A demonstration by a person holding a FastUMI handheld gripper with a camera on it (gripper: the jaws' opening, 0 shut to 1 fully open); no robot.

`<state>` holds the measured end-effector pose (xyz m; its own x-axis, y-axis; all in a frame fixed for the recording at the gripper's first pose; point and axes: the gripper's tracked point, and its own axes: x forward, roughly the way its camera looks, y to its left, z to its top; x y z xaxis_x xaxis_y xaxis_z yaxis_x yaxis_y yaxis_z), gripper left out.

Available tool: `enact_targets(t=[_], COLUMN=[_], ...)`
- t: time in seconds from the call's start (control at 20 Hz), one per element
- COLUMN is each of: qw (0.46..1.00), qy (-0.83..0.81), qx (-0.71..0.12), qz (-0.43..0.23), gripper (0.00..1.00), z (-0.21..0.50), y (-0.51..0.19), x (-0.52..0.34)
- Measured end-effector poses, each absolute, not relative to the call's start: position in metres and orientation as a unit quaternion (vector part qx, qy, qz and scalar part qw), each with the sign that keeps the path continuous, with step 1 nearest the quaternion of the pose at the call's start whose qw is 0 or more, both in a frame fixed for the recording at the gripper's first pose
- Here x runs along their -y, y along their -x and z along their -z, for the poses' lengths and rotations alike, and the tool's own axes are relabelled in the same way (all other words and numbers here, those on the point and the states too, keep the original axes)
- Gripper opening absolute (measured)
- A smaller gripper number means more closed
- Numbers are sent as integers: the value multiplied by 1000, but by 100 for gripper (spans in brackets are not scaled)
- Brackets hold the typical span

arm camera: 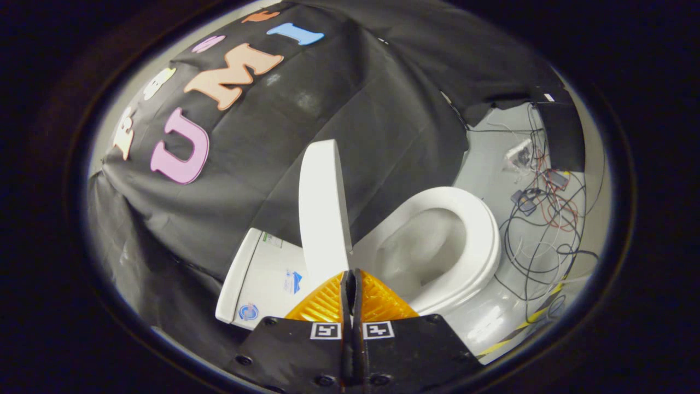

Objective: Open the toilet lid.

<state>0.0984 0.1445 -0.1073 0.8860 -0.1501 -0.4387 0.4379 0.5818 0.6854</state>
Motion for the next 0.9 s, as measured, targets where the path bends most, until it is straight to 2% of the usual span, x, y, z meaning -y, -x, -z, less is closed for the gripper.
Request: enact_targets(t=[0.9], qw=[910], qy=[-352], qx=[-174], qz=[137], gripper=[0], z=[65], y=[-125], x=[-191])
